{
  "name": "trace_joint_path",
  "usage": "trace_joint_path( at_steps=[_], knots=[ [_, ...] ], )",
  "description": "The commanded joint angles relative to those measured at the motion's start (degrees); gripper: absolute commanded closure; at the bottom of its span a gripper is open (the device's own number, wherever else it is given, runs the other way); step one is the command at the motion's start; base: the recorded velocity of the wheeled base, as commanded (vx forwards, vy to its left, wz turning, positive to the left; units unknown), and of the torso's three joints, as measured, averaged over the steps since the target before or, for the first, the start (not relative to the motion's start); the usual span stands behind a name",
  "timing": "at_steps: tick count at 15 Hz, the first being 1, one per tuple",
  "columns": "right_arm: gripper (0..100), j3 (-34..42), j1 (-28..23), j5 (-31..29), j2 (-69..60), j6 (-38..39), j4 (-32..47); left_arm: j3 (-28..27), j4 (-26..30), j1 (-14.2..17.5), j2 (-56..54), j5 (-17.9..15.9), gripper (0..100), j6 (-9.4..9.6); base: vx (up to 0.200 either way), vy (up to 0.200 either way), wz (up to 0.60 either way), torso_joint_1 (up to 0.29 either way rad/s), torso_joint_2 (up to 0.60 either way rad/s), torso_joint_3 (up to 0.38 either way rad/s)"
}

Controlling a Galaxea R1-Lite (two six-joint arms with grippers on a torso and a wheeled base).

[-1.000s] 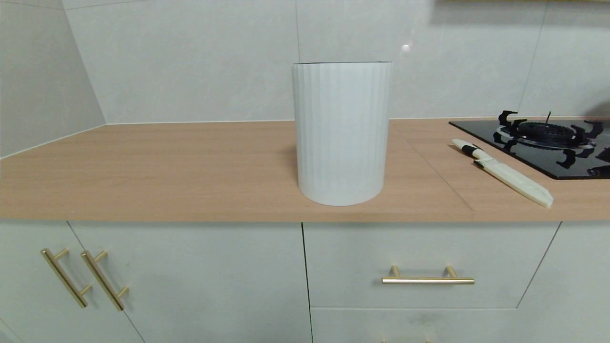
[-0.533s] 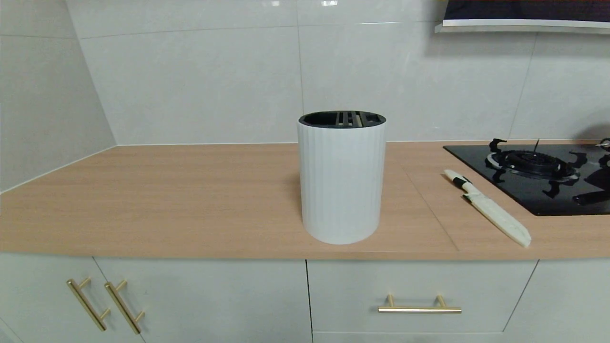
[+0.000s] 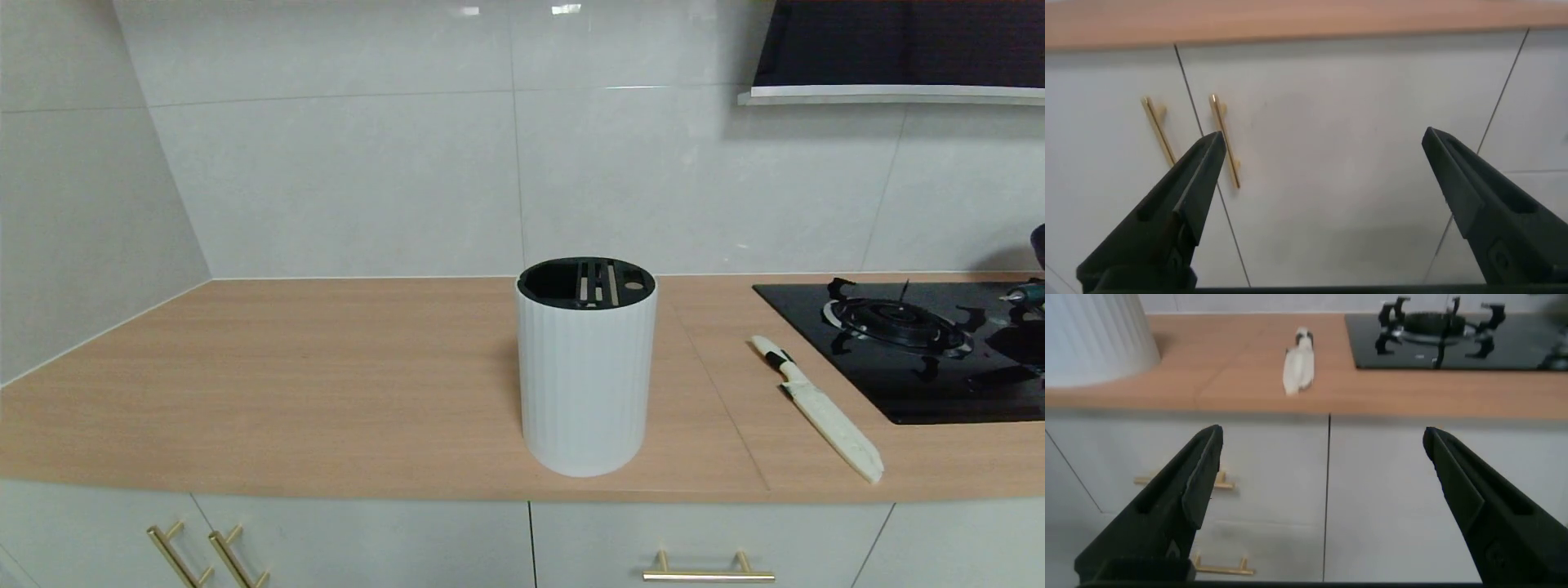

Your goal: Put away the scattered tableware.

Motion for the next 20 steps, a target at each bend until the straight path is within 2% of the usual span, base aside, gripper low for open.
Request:
trace_joint_path(
  at_steps=[1,15,20],
  knots=[
    [0,0.0,0.02,0.02,0.07,-0.01,-0.01,0.02,0.0,0.0,0.0,-0.01,0,0.02,0.0,0.0,0.0,0.232,-0.5,-0.286],
    [0,0.0,0.02,0.02,0.07,-0.01,-0.01,0.02,0.0,0.0,0.0,-0.01,0,0.02,0.0,0.0,0.0,0.257,-0.56,-0.296],
    [0,0.0,0.02,0.02,0.07,0.07,-0.01,0.02,0.0,0.0,0.0,-0.01,0,0.02,0.0,0.0,0.0,0.184,-0.37,-0.193]
  ],
)
